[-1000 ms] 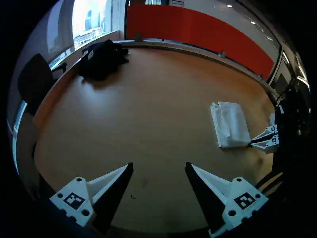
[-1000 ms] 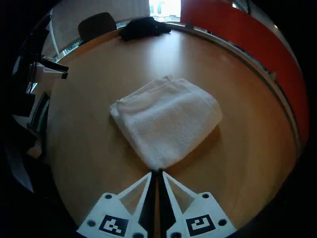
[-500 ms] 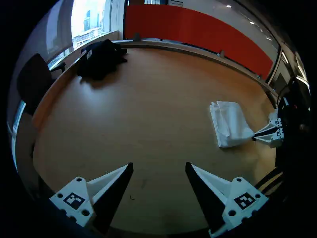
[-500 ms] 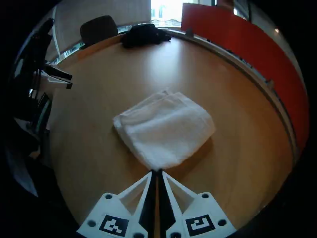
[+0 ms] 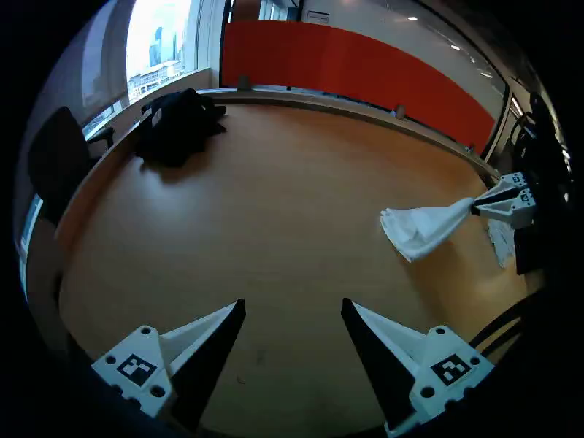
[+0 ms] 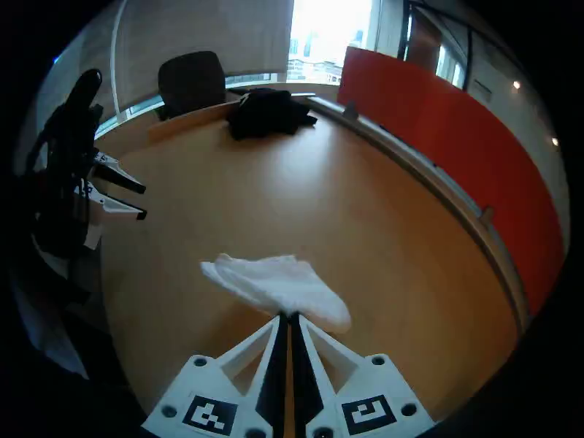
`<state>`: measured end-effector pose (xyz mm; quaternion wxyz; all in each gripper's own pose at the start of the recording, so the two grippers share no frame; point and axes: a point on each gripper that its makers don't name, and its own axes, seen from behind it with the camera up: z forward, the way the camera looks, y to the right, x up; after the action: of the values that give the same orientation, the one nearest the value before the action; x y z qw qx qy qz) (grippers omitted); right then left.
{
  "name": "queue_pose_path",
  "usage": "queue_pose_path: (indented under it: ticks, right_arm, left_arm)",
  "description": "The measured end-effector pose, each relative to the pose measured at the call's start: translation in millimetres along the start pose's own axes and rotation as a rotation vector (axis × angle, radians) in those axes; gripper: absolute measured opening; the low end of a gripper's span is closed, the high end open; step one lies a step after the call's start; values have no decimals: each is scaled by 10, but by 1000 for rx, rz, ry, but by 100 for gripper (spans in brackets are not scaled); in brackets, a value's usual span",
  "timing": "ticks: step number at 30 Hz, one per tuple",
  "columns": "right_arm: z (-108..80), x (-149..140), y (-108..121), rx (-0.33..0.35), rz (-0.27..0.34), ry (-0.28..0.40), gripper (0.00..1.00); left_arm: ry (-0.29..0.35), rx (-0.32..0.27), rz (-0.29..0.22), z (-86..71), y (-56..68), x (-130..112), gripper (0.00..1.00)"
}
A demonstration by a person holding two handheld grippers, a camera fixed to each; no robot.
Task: Fold towel
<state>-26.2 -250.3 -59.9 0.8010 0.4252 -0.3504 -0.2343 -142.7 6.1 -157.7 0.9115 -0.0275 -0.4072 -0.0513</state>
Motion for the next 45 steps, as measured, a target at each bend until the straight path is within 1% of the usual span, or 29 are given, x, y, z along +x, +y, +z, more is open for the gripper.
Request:
queue_pose_path:
  ticks: [5,9,15,21,30,39,45]
  right_arm:
    - [-155,306,113,-12,-24,33,3]
    - [-277,474,195,-23,-32,53,3]
    - [-420,518,311,-37,-30,56,3]
    - [-543,465,424,-41,-4,59,3]
    - [-784,359,748,-78,36,63,3]
    - [-1078,66,1109,-126,79,41,3]
    - [-1318,-125,1385,-152,104,25,3]
  left_arm:
    - [17,-9,7,-5,-5,97,98]
    - [31,-17,13,-14,1,181,98]
    - [43,-27,18,-21,27,254,98]
    - [43,-33,20,-19,59,250,98]
    - [36,-31,23,0,72,246,98]
    - [36,-28,25,31,107,321,98]
    - [34,-24,31,53,143,376,98]
